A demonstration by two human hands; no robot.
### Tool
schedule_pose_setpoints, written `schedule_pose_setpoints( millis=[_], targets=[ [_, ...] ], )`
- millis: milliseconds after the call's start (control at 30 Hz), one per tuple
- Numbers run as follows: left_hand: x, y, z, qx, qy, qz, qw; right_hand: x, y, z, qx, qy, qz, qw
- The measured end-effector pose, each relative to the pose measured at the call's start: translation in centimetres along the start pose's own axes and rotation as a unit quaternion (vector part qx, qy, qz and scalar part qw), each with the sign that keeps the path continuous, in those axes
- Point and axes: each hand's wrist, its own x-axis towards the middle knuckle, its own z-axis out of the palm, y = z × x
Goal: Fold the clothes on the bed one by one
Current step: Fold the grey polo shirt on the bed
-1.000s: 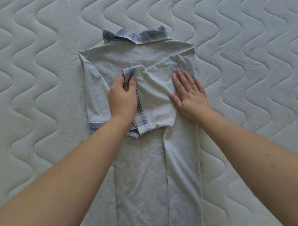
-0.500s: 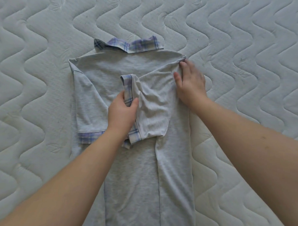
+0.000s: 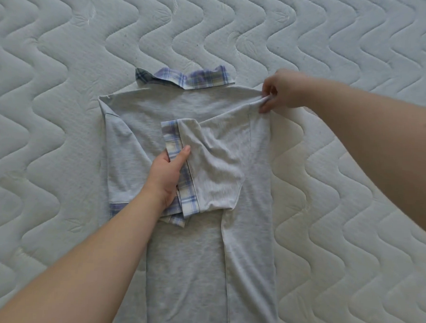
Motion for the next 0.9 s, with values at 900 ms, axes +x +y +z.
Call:
schedule_pose_setpoints(
  millis=[900],
  targets=[
    [-5.5,0.8,3.1,0.445,0.019,0.38,0.811,-9.4,-8.7,11.5,0.464,0.134,0.002,0.875]
  ],
)
